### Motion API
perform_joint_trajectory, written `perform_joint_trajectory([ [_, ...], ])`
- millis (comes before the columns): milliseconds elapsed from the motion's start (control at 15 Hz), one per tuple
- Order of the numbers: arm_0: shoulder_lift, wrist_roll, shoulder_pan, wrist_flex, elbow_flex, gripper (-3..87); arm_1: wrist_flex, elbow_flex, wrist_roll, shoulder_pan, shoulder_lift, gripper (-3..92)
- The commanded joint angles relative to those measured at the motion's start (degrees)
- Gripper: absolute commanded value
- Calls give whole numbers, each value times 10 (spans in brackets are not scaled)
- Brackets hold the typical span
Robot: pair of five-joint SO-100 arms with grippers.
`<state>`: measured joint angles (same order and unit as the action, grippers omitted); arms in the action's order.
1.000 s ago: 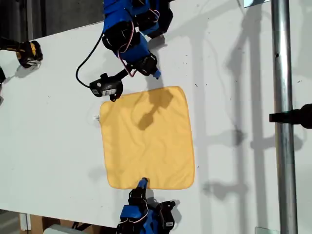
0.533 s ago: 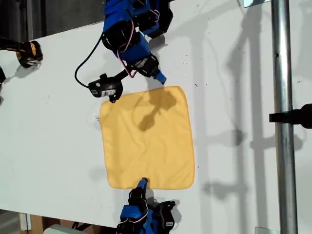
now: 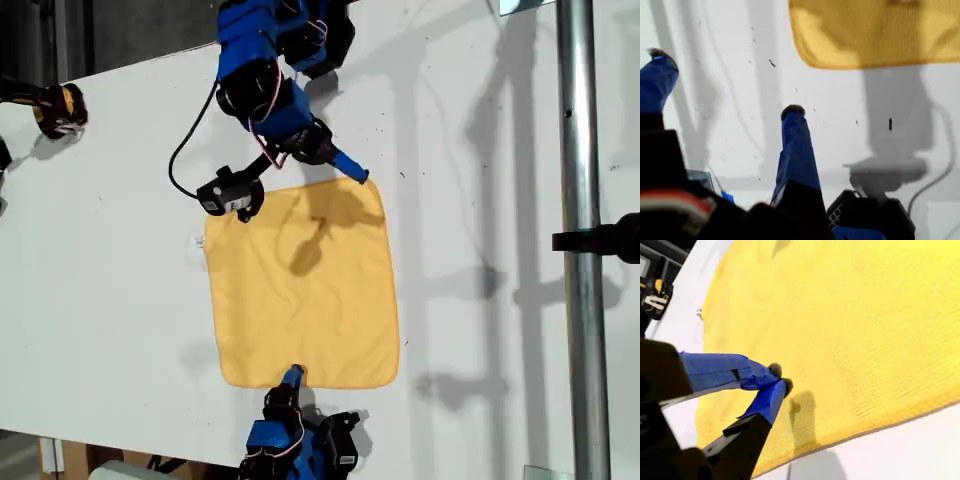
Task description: Grasp corners of a towel and fold twice.
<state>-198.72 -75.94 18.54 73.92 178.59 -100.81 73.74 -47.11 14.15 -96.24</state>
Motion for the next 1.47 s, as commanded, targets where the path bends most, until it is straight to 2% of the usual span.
perform_joint_trajectory([
  [0, -2, 0, 4, -5, -3, -13, 49, 40, 8, -15, 17, 407],
  [267, -2, -1, 3, -5, -3, -13, 103, 51, 11, -10, 122, 401],
  [600, -2, -1, 2, -5, -3, -13, 185, 129, 14, 5, 147, 388],
  [1400, -2, -2, 2, -5, -3, -13, 247, 160, 30, -40, 222, 384],
])
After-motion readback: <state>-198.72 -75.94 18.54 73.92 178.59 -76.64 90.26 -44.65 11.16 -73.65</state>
